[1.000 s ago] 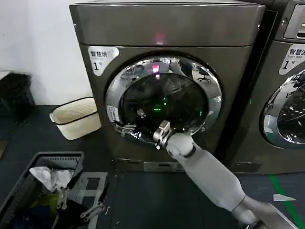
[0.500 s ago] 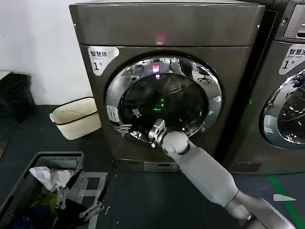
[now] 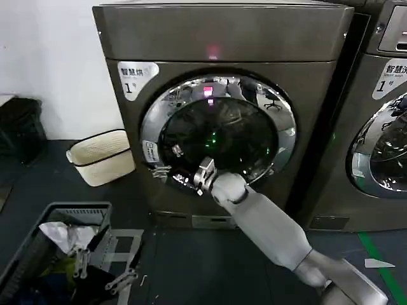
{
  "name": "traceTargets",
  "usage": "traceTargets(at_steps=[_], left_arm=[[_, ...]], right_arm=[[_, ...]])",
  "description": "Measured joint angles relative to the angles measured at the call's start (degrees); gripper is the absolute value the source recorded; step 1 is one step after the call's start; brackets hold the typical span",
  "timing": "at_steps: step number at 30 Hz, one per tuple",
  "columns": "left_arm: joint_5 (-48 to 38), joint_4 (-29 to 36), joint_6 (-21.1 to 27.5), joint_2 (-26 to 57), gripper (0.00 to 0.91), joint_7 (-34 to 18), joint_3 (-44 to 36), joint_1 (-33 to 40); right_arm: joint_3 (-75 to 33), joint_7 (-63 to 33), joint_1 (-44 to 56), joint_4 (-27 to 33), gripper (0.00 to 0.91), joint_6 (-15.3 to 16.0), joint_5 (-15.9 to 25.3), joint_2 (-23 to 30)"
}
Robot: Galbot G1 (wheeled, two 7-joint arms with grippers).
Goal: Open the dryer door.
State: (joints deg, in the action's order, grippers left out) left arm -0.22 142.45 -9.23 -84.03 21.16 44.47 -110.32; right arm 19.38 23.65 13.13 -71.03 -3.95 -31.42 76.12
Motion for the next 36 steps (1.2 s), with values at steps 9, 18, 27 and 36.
traceTargets(at_steps=[9,18,27,36], left_arm=[[-0.01,0.01,-0.03,-0.05,0.907,0.0,0.08,0.04],[-0.13,-0.16,-0.06,0.0,0.907,0.0,0.12,0.19],[-1.93,-0.93,0.7,1.08,0.907,0.21,1.67,1.38],[-4.53,-1.98,2.06,3.25,0.907,0.98,3.53,3.24]], right_arm=[[1.25,3.87,-1.02,0.3,0.907,-0.01,-1.23,-0.44],[1.65,8.09,-0.85,-0.82,0.907,-0.08,-2.46,-1.33],[1.75,11.28,0.61,-5.15,0.907,1.06,-4.92,-4.37],[1.03,14.8,2.96,-11.07,0.907,1.67,-7.14,-8.89]])
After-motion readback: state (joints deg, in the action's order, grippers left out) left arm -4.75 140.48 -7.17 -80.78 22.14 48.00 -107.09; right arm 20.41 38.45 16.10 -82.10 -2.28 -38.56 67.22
